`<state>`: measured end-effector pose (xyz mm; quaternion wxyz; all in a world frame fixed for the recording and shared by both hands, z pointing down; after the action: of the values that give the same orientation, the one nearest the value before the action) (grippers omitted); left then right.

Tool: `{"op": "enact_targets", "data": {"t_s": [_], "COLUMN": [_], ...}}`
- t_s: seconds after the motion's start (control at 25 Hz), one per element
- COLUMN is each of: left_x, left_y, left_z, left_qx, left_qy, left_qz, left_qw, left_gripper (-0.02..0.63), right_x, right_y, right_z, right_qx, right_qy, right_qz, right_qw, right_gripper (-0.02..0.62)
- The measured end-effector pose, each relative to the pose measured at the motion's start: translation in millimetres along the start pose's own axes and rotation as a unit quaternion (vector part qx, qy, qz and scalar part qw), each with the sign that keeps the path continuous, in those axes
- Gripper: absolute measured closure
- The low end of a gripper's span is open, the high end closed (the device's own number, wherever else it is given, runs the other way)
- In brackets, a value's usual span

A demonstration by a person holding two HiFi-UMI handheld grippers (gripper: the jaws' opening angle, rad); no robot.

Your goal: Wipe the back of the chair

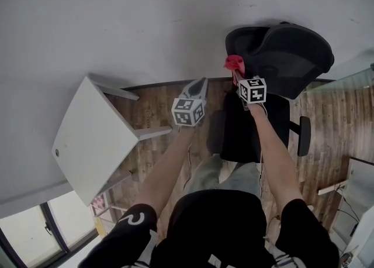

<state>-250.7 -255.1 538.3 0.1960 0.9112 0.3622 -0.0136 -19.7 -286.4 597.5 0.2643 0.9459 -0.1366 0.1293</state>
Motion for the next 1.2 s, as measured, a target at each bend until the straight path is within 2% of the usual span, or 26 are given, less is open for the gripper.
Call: {"op": "enact_targets", "data": {"t_s": [0.24,0.64,1.2], "left_x": [-6,-5,35], "left_y": [2,7,38], "left_z": [-5,-10,6], "left_qx": [-0.002,-0.014,-0.018], "left_qy": [-0.006,-0.013,-0.006], "left_qz": [0.001,-0.003,-0.013], "left_qw": [1.0000,0.9998,0.9997], "left_gripper": [0.583,0.583,0.583], "right_x": [0,18,70], "right_y": [12,13,-21], "right_z": [2,6,21], "right_qx": [-0.002,0.003,0.018], "right_qy": [-0.015,-0.012,0.003], "right_qz": [0.000,-0.030,-0.053], "right_qw": [1.000,0.999,0.998], "right_gripper": [0.525,0.526,0.526]}}
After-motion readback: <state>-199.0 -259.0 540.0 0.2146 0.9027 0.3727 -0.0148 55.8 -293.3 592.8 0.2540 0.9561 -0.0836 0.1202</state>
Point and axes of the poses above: the fingertips, and each gripper's own axes: y forward along the fingers, x to its right, z out of its top, the point moved 9 cm from there along -y, backward along the fingers, and after that the axes turned 9 degrees about y, right-handed, at the moved point
